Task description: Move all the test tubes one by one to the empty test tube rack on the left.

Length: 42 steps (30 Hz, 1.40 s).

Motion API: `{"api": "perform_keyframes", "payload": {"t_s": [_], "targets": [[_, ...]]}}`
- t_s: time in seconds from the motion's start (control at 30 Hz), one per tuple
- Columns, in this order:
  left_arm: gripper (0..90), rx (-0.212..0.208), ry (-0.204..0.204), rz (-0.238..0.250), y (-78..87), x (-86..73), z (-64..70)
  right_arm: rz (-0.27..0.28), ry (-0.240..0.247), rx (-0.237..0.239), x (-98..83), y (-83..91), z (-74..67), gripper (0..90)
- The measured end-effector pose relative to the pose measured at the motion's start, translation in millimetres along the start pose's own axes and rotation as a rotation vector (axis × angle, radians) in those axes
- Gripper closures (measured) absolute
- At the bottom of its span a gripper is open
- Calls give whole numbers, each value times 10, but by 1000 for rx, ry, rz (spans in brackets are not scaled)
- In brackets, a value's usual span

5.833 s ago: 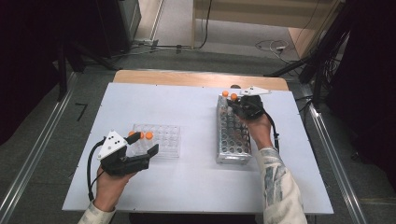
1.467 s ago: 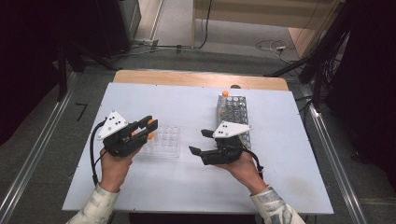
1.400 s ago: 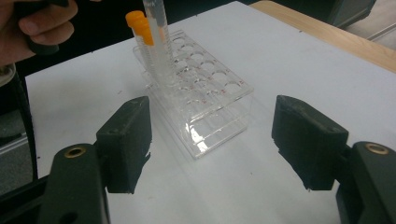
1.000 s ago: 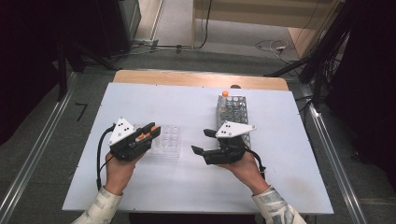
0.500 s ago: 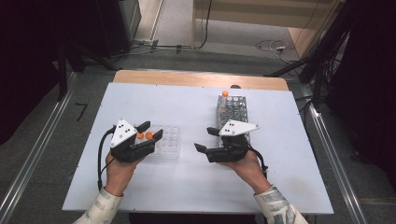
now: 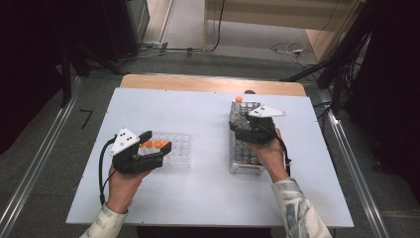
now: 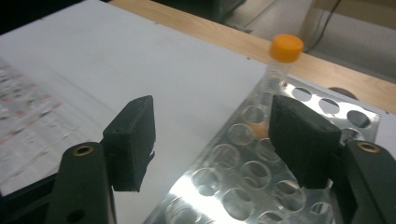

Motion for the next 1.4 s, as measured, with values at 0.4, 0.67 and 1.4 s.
{"api": "perform_keyframes", "payload": {"t_s": [0.4, 0.67, 1.4], "targets": [[220, -7, -5, 8, 35, 15, 7, -55, -19, -9, 76, -400, 353, 370], [221, -10, -5, 12, 54, 21, -3, -82, -15, -17, 63, -518, 443, 427], [223, -15, -14, 4, 60, -1, 30, -143, 32, -8, 47, -721, 465, 699]]}}
Point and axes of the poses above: each handheld gripper's, and its own axes: y roughly backward along the jaws, x roughly out of its top, z roughly to its right, the point moved 10 cm from there along -y, roughly forward along the jaws, and after that the axes turned 11 degrees about y, right-handed, at the moved point
